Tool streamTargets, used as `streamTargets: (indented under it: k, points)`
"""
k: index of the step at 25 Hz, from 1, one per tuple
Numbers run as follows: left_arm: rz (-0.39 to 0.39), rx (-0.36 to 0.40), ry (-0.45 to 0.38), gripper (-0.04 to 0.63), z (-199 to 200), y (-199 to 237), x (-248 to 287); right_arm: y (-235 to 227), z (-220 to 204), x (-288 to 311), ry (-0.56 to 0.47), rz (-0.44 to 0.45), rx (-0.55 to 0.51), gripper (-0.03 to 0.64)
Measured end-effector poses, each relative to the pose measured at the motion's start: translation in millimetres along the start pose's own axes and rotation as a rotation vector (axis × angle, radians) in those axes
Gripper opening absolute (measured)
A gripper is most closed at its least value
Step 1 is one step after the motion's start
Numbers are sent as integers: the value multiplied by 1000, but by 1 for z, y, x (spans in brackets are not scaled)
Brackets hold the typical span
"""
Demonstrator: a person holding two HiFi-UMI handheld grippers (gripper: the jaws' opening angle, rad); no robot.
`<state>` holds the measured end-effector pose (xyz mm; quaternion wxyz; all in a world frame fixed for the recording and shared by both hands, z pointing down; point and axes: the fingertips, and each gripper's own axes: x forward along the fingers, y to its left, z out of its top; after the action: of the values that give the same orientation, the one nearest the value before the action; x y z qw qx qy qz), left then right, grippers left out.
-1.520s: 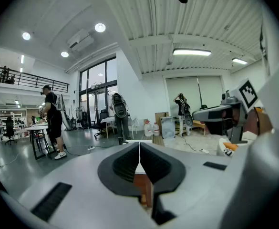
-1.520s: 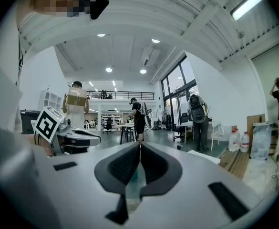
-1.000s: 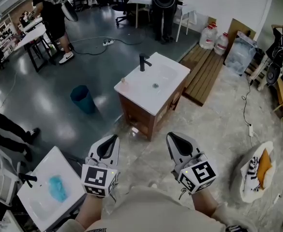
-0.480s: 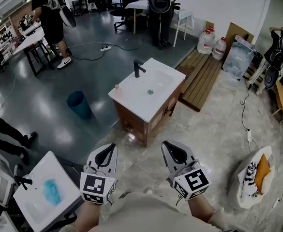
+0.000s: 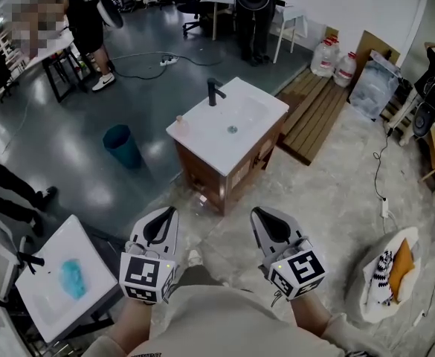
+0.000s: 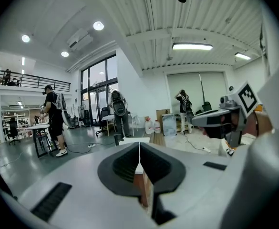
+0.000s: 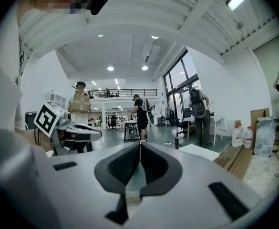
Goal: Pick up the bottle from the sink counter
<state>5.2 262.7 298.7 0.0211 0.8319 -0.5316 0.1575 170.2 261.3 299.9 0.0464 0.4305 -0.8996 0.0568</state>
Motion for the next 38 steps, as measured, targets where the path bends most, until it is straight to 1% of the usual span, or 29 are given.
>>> streamTargets:
  k: [6,11,18,24,29,38]
  points:
    - [8,1,-2,8,-4,3,15,-9,-7,10,7,7,4,0]
    - [-3,-4,-1,8,-14,7,38,-20,-18,29,11,15,-5,0]
    - [-1,-24,5,8,-26,35,73,-34,-32,72,39,21,-3,1]
    - [0,-37,21,8,-31,74,106,-46,-32,123,56,25,-4,0]
    - [-11,-51,39,8,-27,115,143,-58,-25,176,86,24,3,0]
    - [-53,-71,59,8,-15,206,221,-83,-9,292,139,15,10,0]
